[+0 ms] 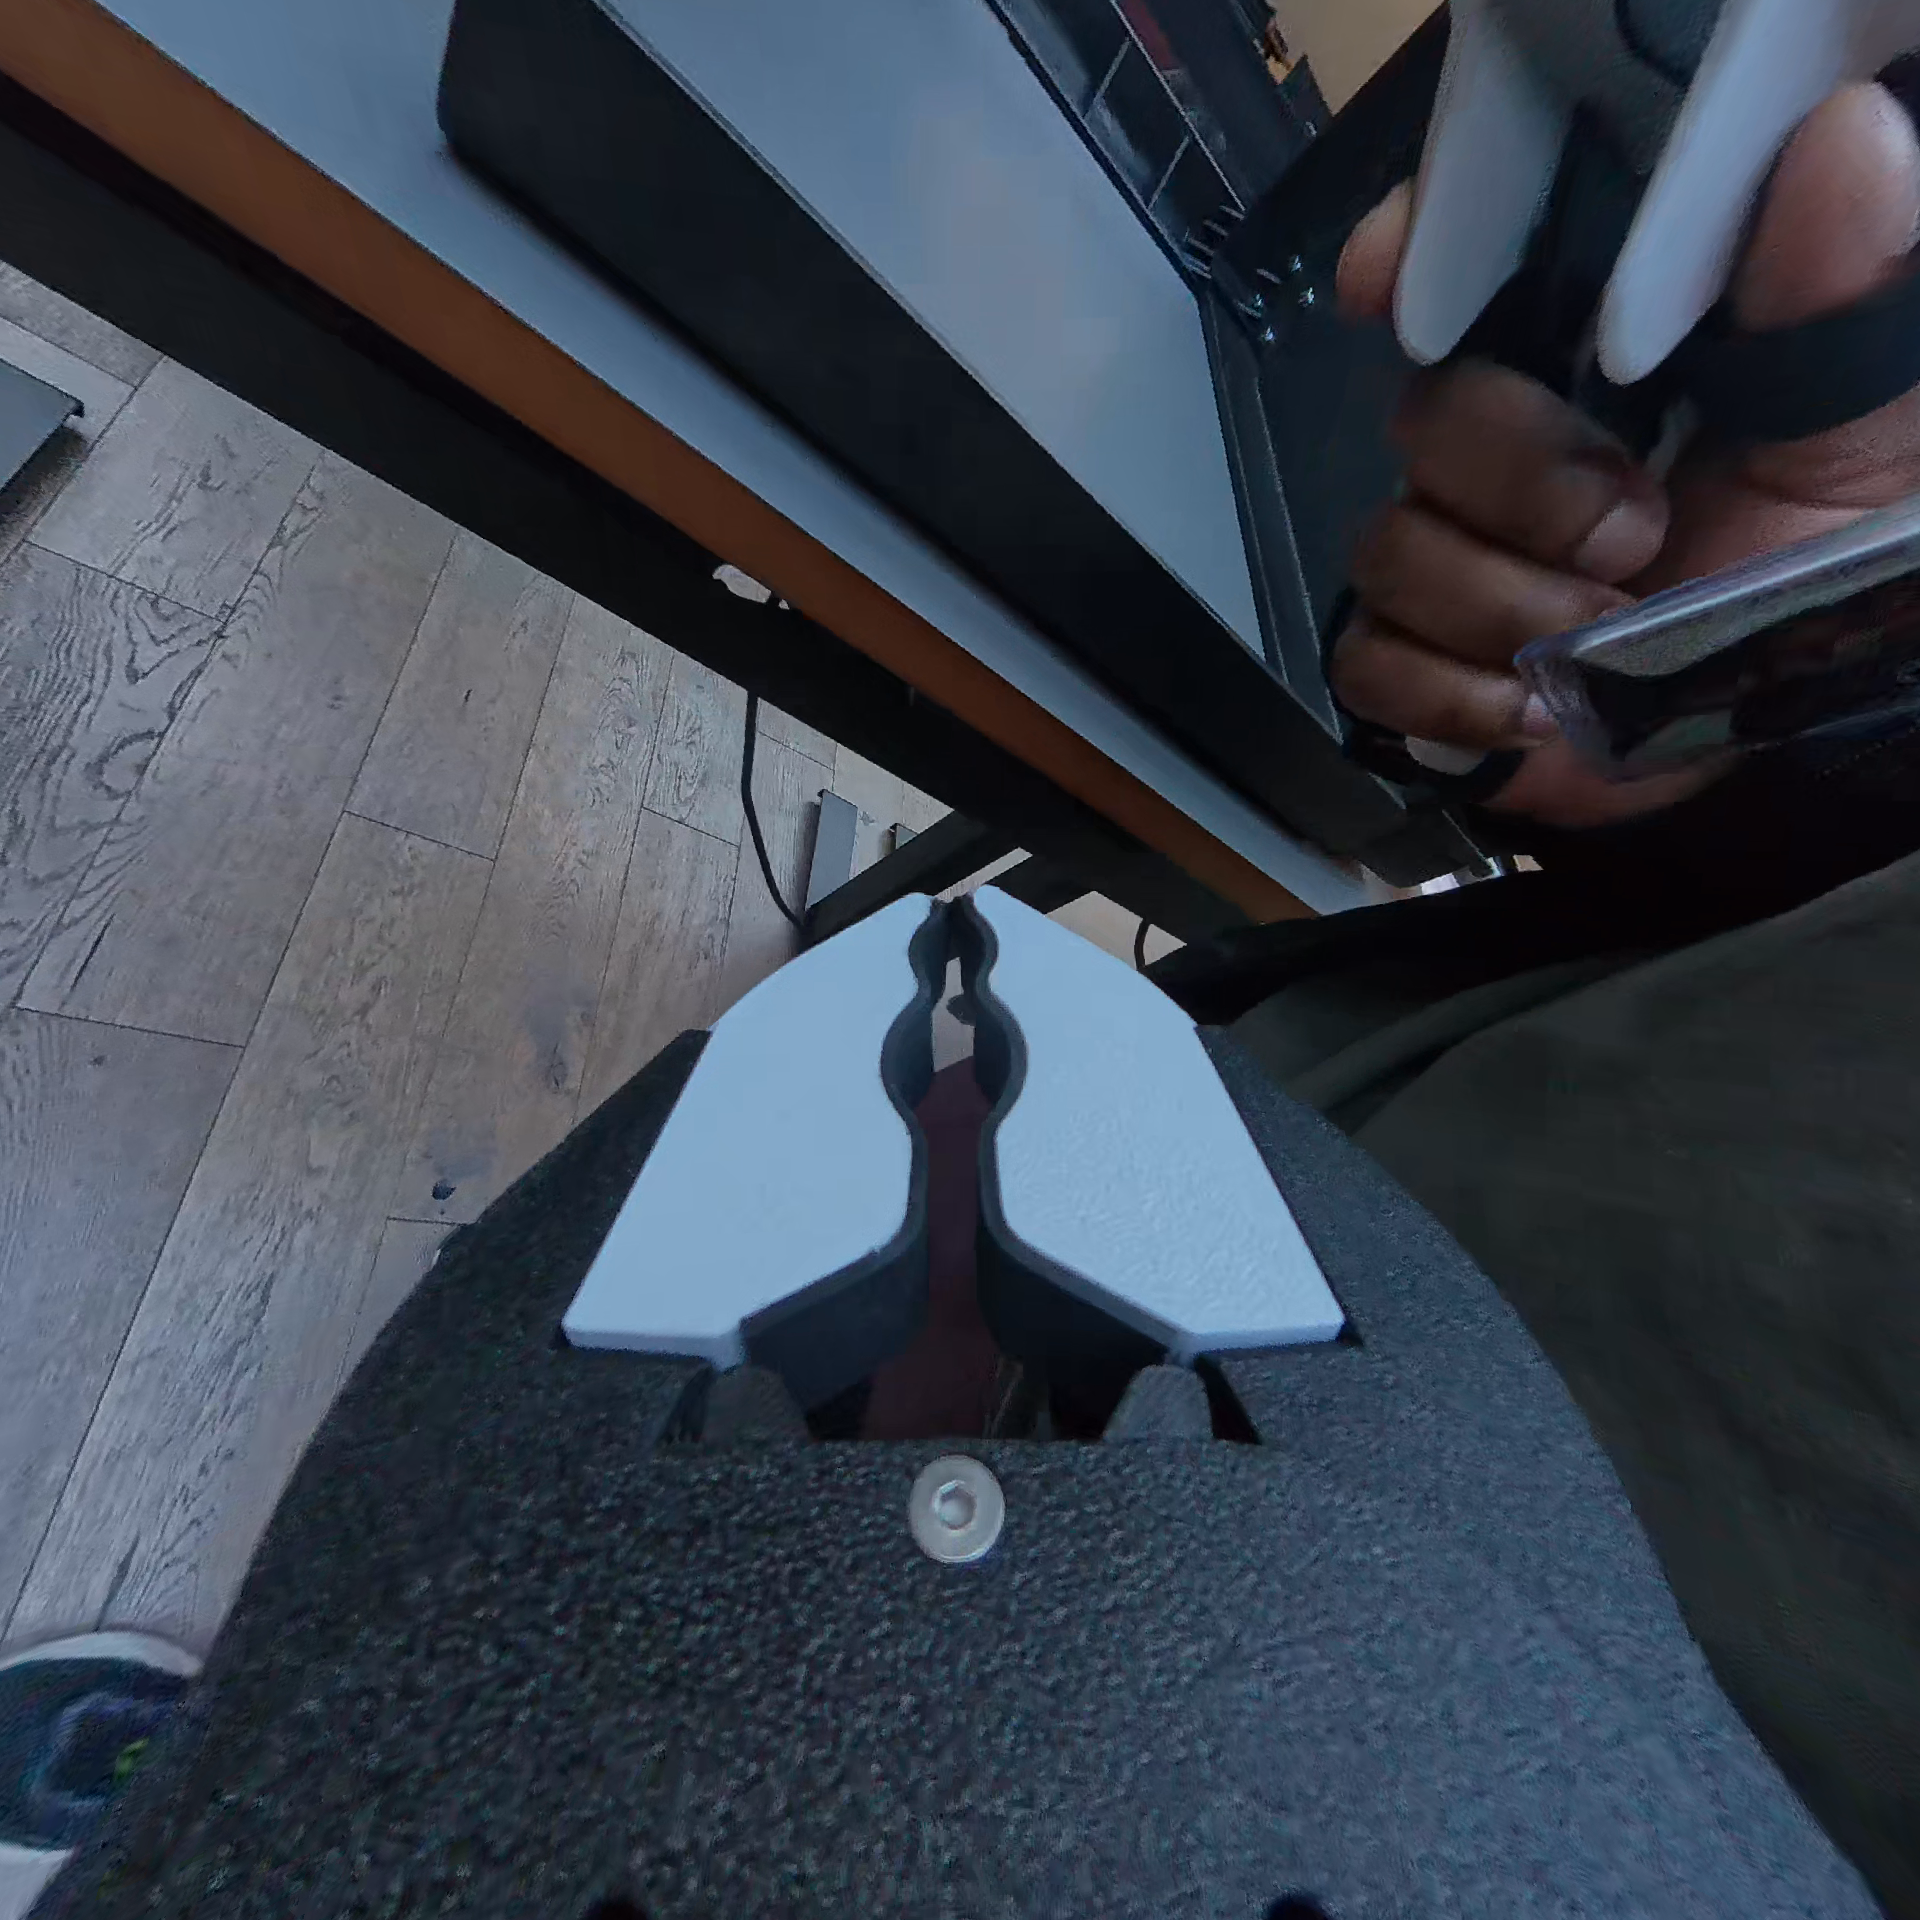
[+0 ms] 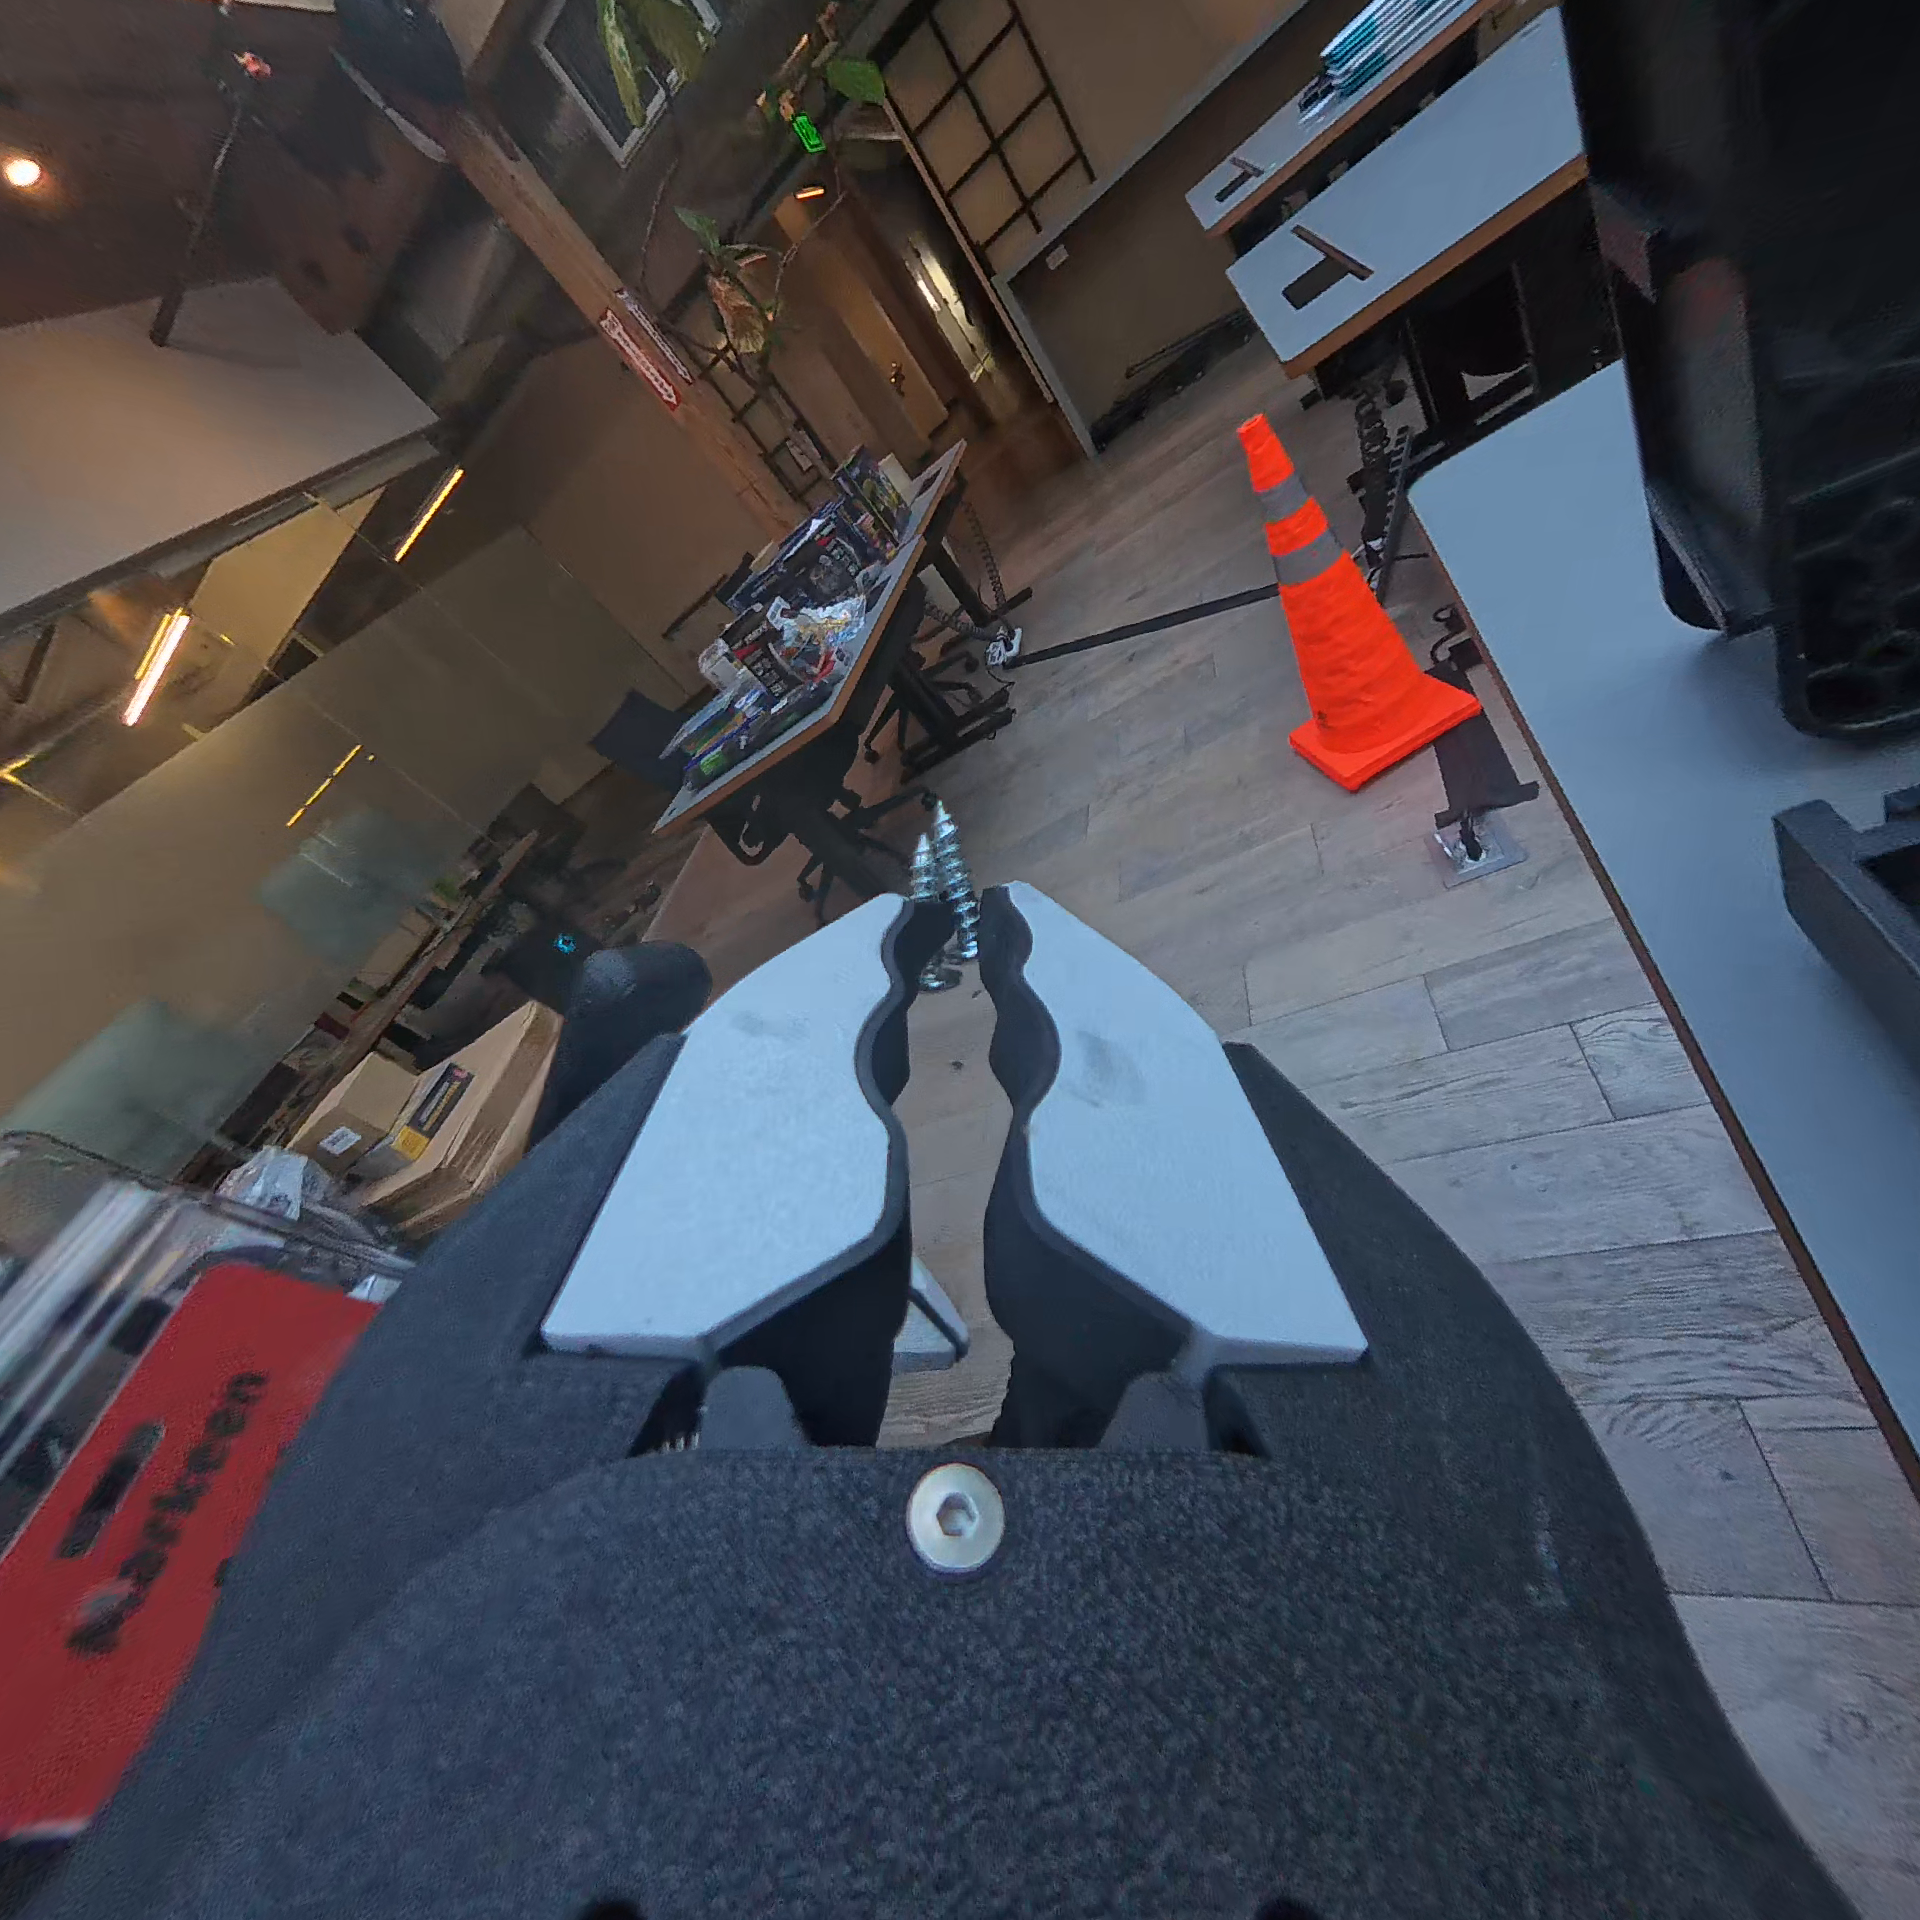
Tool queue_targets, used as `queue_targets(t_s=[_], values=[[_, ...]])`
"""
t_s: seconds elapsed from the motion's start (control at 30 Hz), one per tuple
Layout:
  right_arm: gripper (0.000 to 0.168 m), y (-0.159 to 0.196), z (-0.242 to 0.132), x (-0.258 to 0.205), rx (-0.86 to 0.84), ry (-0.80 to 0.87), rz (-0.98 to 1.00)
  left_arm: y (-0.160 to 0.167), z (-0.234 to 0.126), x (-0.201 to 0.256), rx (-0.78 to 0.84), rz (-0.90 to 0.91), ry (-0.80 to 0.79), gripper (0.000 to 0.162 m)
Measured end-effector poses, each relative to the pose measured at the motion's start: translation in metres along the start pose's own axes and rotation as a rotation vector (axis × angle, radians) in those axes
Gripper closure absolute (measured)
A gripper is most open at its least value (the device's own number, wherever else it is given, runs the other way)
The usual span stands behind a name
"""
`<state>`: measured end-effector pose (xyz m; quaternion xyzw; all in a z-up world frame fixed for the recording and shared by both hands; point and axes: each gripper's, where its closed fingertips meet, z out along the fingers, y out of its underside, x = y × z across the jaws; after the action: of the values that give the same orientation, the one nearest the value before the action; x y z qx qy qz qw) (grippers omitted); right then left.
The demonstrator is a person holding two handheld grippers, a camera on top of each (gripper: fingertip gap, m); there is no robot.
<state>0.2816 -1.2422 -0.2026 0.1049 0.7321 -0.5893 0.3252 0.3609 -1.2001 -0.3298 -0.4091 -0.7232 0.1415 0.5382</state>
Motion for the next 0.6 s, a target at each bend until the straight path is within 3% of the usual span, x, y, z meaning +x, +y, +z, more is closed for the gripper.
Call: queue_targets(t_s=[0.2, 0.47, 0.6], values=[[0.155, -0.022, 0.090, 0.020, 0.055, 0.093, -0.011, -0.047, -0.026, -0.079, -0.061, 0.022, 0.097, 0.160], [0.155, -0.070, 0.220, 0.037, 0.181, 0.271, 0.010, -0.148, -0.117, -0.204, -0.093, 0.079, 0.157, 0.160], [0.155, -0.099, 0.270, 0.040, 0.224, 0.306, -0.023, -0.188, -0.144, -0.252, -0.107, 0.086, 0.164, 0.160]])
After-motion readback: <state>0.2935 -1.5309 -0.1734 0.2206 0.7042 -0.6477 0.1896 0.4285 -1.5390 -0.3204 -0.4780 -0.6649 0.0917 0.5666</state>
